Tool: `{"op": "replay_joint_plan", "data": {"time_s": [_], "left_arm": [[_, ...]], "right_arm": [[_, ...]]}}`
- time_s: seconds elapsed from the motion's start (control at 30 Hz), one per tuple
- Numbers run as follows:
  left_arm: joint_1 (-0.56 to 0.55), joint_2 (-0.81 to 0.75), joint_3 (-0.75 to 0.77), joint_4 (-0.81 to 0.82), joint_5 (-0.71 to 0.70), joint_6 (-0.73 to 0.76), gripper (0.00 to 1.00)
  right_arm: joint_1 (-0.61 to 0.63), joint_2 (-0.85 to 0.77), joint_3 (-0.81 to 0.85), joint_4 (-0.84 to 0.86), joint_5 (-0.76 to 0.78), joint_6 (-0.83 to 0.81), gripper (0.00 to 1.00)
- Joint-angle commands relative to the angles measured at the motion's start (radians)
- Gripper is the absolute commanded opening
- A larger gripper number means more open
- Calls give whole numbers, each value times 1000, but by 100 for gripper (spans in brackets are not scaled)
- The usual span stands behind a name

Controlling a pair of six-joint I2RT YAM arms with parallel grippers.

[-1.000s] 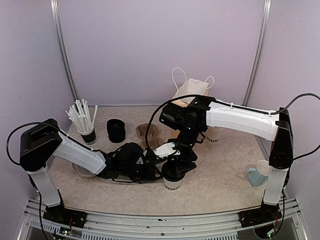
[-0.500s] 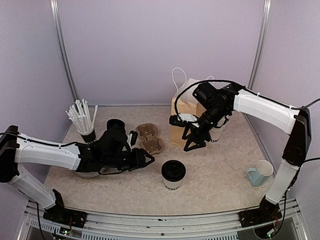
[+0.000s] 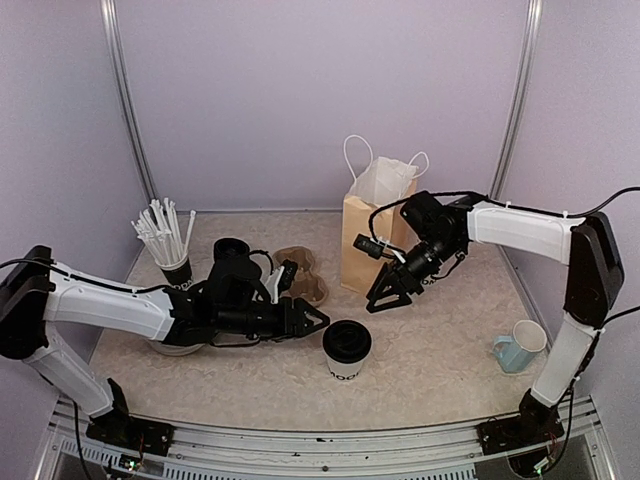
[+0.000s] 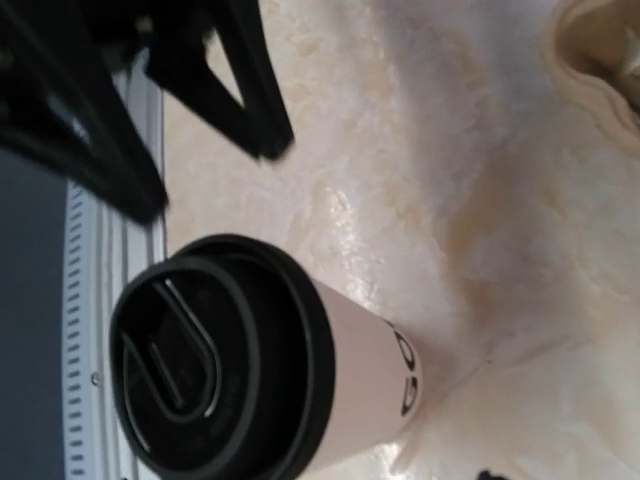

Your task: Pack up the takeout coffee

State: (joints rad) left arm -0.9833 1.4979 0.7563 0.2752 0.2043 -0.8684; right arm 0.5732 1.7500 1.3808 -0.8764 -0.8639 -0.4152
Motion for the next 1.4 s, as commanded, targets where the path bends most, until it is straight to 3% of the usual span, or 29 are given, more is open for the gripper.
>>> {"op": "replay_joint_plan", "data": {"time_s": [0.0, 0.7, 1.0, 1.37], "left_arm": [[-12, 46, 31, 55, 83, 22, 53], [-13, 119, 25, 28, 72, 9, 49], [-14, 159, 24, -10, 72, -3, 45], [-12, 262, 62, -160, 70, -14, 40]], "right_arm": [[4, 46, -18, 18, -60, 36, 66], [43, 115, -70, -24, -115, 3, 58], [47, 138, -88, -8, -92, 32, 45], [46, 182, -122, 39, 13, 104, 38]]}}
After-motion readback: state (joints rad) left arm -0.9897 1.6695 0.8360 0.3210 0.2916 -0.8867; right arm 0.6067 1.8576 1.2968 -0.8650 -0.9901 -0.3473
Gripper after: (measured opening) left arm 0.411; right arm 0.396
